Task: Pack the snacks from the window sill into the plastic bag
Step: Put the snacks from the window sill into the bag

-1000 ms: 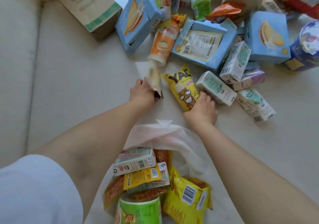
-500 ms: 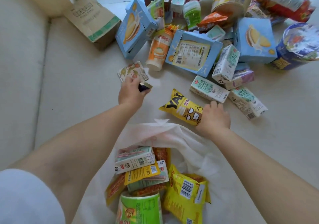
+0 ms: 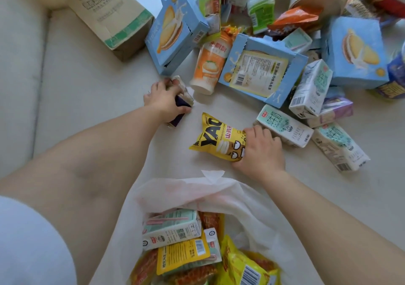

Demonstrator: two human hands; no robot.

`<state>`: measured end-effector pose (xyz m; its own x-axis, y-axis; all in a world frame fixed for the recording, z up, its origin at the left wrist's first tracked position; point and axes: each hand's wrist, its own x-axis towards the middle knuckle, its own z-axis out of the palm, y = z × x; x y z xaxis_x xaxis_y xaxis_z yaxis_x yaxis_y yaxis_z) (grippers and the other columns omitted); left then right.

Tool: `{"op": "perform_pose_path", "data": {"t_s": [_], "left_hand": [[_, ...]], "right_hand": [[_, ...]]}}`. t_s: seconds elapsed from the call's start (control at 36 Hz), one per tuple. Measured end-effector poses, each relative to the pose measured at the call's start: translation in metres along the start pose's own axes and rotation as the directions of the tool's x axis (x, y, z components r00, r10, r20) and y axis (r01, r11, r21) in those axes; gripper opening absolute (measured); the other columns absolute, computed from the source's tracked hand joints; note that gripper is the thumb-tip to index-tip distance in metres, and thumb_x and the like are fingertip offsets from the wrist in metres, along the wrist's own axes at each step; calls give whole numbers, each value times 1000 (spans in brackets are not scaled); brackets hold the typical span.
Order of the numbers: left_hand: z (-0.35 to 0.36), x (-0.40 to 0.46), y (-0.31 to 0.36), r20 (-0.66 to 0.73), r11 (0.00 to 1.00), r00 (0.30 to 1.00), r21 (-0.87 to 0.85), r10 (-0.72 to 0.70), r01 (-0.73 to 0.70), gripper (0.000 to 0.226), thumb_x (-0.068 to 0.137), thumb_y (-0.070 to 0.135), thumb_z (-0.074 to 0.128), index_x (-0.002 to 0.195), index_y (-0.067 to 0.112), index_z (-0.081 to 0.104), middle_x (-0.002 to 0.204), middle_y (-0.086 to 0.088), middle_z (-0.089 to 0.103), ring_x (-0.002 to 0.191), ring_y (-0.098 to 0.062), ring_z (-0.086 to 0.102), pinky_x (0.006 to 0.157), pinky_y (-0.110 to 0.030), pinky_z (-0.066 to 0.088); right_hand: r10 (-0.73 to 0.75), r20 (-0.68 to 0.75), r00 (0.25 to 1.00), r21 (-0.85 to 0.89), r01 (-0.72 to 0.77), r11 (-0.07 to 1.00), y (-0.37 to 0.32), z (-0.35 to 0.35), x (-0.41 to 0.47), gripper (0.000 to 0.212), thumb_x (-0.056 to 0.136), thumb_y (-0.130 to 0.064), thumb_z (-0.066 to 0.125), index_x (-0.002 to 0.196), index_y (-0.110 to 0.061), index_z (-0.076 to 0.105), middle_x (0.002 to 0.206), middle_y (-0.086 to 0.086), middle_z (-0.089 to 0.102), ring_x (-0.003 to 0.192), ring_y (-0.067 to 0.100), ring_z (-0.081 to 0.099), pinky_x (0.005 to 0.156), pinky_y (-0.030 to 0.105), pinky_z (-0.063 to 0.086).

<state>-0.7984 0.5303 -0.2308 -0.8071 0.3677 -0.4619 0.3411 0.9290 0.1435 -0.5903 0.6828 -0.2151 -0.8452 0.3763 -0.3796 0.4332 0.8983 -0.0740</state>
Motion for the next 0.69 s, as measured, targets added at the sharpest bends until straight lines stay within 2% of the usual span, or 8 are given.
{"op": "perform_pose_path", "data": {"t_s": [0.14,0.22,0.31,0.39,0.44,0.53,0.61,0.69], "left_hand": [[-6,4,-5,-46,985,995,-151,-88,80,100,65,53,79,143,20,26,140,-10,36,127,-32,39,101,-44,40],[-5,-8,2,5,970,980,-144,-198,197,71,70,53,76,120,15,44,119,-9,56,108,-31,55,84,-38,44],[4,-26,13,69,981,980,-43,-188,191,46,75,55,70,94,19,50,102,-7,62,86,-25,55,70,-31,43],[1,-42,23,22,980,985,-92,-173,175,38,80,55,66,90,19,57,90,-5,62,76,-23,55,62,-28,39],[-9,-47,30,-116,978,987,-187,-110,87,35,83,51,63,97,19,62,91,-4,63,81,-24,58,63,-29,40],[-29,-44,49,-251,960,961,-217,119,-176,37,86,45,63,111,18,61,108,-3,57,97,-24,55,74,-31,44],[-43,-33,79,-181,922,932,-177,314,-345,43,87,44,63,119,16,55,126,-2,47,109,-23,51,87,-37,47],[-46,-19,112,-97,881,878,-14,470,-473,48,87,43,61,125,15,53,138,-2,39,124,-22,41,101,-39,40]], "right_hand": [[16,2,1000,13,-16,1000,0,0,0,72,72,-56,60,129,-19,37,124,3,43,113,23,43,89,39,36],[31,22,999,44,-32,999,-1,-5,3,72,72,-56,61,129,-19,38,124,3,43,115,23,43,91,39,37],[29,21,999,61,-30,998,-2,-10,1,63,75,-51,61,125,-18,42,124,4,44,115,24,44,90,37,38],[-10,-18,1000,23,11,1000,0,-20,-1,54,77,-44,61,121,-14,48,122,6,46,112,25,43,87,36,38],[-38,-90,995,0,38,999,6,-26,-1,51,74,-41,66,112,-9,56,117,9,50,109,28,45,84,38,38],[-34,-172,985,-9,33,999,22,-38,1,53,63,-37,74,102,-5,62,116,11,52,113,32,45,87,40,37],[-40,-57,998,-48,37,998,38,-50,6,62,70,-44,67,121,-12,55,141,7,34,136,28,22,107,41,24],[-53,32,998,5,53,999,48,-58,13,66,73,-52,64,127,-17,52,150,5,23,142,26,12,108,43,28]]}}
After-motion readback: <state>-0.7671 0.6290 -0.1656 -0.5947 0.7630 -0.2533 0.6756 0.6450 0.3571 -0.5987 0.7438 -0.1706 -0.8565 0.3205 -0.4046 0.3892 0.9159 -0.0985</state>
